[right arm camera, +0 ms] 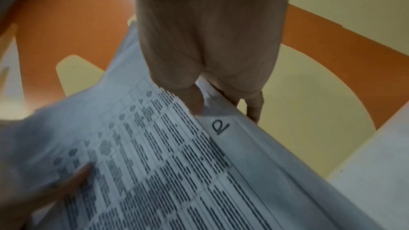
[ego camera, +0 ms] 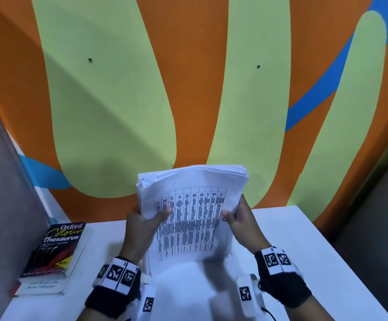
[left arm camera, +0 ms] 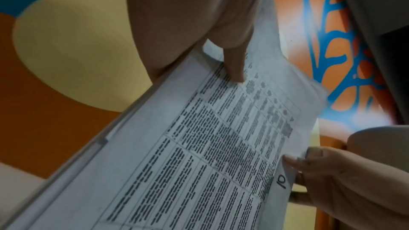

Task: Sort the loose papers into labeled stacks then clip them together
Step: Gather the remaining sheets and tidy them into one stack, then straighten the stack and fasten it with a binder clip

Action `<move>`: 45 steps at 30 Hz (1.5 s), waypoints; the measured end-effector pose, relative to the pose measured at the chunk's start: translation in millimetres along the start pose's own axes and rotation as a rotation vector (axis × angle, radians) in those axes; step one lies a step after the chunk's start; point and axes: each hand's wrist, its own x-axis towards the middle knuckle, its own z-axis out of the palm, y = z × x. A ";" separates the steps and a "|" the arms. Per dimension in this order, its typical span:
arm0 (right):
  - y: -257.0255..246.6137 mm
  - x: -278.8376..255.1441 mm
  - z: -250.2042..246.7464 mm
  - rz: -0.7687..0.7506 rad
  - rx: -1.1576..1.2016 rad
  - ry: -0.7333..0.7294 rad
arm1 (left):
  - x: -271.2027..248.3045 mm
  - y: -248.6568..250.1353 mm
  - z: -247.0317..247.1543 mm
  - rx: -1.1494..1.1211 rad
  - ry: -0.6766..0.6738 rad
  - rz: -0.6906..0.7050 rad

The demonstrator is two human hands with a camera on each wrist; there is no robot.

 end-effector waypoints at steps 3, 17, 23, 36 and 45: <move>-5.3 3.4 3.0 -0.048 -0.029 0.062 | -0.6 6.2 2.7 0.020 0.041 0.028; -19.0 6.1 -8.4 -0.123 -0.073 0.073 | 2.5 10.1 5.1 0.033 0.060 0.041; -80.0 13.6 -27.5 -0.317 -0.472 -0.110 | 24.2 84.5 -13.9 0.598 0.048 0.460; 28.9 -9.0 -88.0 0.169 0.290 0.072 | 23.4 0.2 -41.0 0.006 -0.113 -0.005; 27.4 -18.7 -45.9 0.002 0.320 0.218 | 4.4 -11.7 -40.3 0.215 0.026 0.053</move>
